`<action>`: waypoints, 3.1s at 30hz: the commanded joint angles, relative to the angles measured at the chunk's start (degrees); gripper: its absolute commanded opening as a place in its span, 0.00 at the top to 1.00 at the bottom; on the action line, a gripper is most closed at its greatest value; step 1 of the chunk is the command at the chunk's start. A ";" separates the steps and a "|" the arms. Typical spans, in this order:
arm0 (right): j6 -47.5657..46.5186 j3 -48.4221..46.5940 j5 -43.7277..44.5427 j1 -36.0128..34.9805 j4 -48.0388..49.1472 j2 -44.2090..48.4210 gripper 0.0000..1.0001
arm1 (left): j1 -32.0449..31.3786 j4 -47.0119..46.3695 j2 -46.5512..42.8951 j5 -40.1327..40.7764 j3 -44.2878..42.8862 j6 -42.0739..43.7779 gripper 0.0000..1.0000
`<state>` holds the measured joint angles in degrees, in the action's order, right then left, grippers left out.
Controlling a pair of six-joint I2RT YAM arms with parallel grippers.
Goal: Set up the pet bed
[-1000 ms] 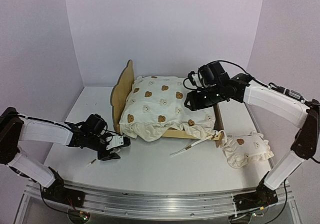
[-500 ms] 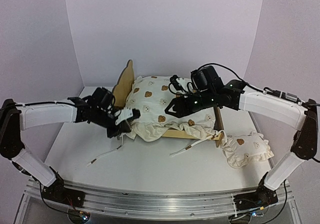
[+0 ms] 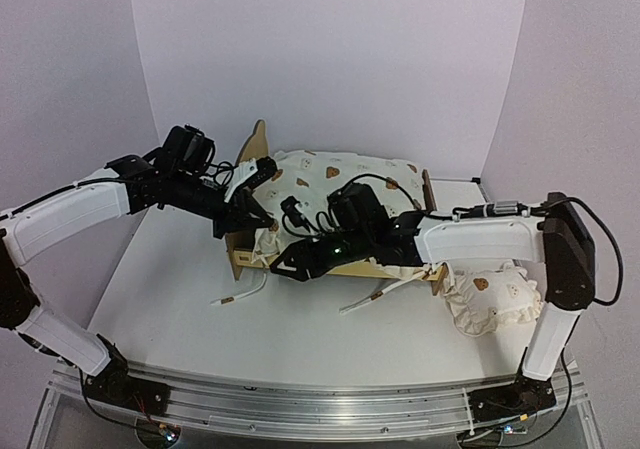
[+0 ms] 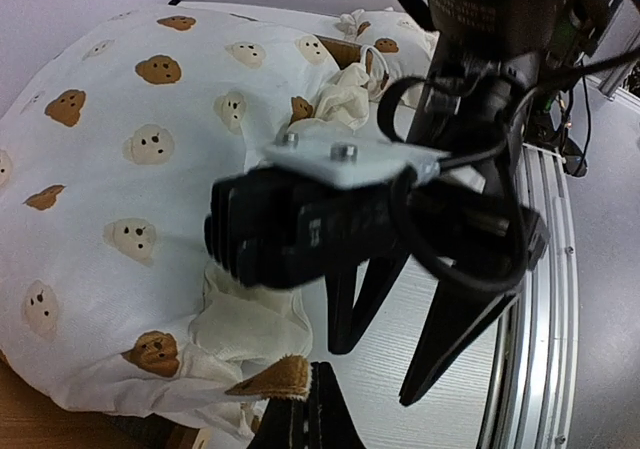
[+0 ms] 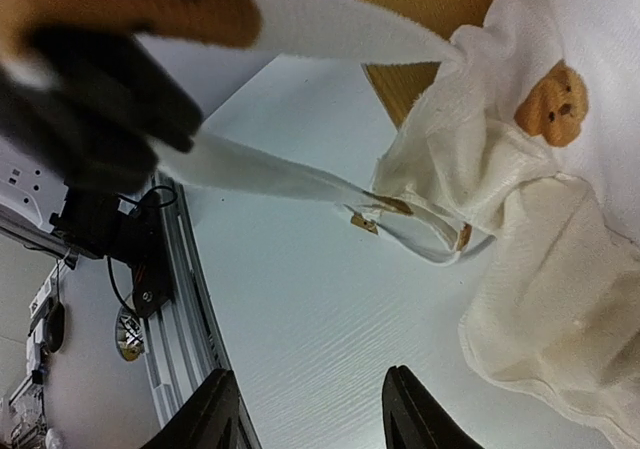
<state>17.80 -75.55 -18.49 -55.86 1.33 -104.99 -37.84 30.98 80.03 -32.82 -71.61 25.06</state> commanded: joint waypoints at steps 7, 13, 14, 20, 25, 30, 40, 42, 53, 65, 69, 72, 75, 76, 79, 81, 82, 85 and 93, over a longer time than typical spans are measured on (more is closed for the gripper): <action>2.79 -0.26 9.80 -2.57 17.02 -3.91 0.46 | 0.08 -3.30 -0.10 -0.48 -0.31 -4.74 1.00; 2.51 -1.19 11.75 -2.59 18.10 -3.83 0.46 | 0.04 -4.36 -0.10 -0.30 0.40 -6.21 1.00; 2.77 -1.61 11.51 -2.61 18.22 -4.17 0.47 | 0.04 -4.58 -0.13 -0.29 0.42 -6.46 1.00; 6.20 -1.97 10.55 -2.57 23.34 -5.85 0.56 | 0.04 -5.17 -0.24 0.28 0.94 -7.08 1.00; 9.21 -2.22 11.50 -2.57 28.44 -7.48 0.75 | 0.04 -5.89 -0.31 0.46 1.29 -7.63 1.00; 9.29 -1.66 11.86 -2.56 30.14 -7.79 1.00 | 0.04 -6.26 -0.48 1.15 1.55 -7.95 1.00; 2.31 0.89 14.88 -0.81 17.06 0.44 1.00 | 0.86 -1.74 -5.80 8.01 10.20 5.04 0.41; 1.42 1.10 15.46 -0.48 14.85 1.60 1.00 | 1.50 -0.69 -8.05 7.52 14.04 7.17 0.42; -2.75 -1.79 14.42 -0.14 8.02 4.00 1.00 | 1.92 -2.89 0.51 22.14 24.70 10.69 0.58; -3.00 -0.72 11.88 -0.18 7.98 4.64 1.00 | 1.80 -9.13 12.84 26.11 25.07 13.21 0.60; -3.04 -0.82 10.70 -0.16 7.98 4.53 1.00 | 1.80 -9.66 15.00 26.16 24.04 12.31 0.63; -3.01 -0.76 10.04 -0.19 7.97 4.43 1.00 | 1.80 -9.24 16.25 26.21 24.41 12.05 0.70; -3.17 -0.38 10.14 -0.16 7.89 4.77 1.00 | 1.72 -6.70 16.28 24.08 24.49 11.86 0.85; -3.33 -0.24 10.25 -0.18 7.84 4.95 1.00 | 1.71 -5.21 16.02 23.02 24.31 11.98 0.91; -4.12 0.05 10.78 -0.08 6.65 5.63 1.00 | 1.71 -0.15 14.54 18.67 22.74 12.66 1.00; -5.30 0.12 11.06 -0.06 4.62 6.65 1.00 | 1.87 1.06 11.47 15.43 21.46 12.82 1.00; -6.11 0.28 11.42 -0.04 3.19 7.48 1.00 | 1.95 0.61 9.17 13.87 20.99 12.87 1.00; -8.63 1.44 13.43 0.31 -1.40 11.15 1.00 | 2.07 -4.31 1.98 9.54 20.24 13.29 1.00; -11.35 8.55 18.49 2.08 -12.74 23.85 1.00 | 2.06 -15.67 -2.26 8.84 14.02 9.91 1.00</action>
<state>8.76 -69.51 -2.84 -54.88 -4.22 -86.71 -35.83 22.42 78.13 -22.56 -52.93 36.94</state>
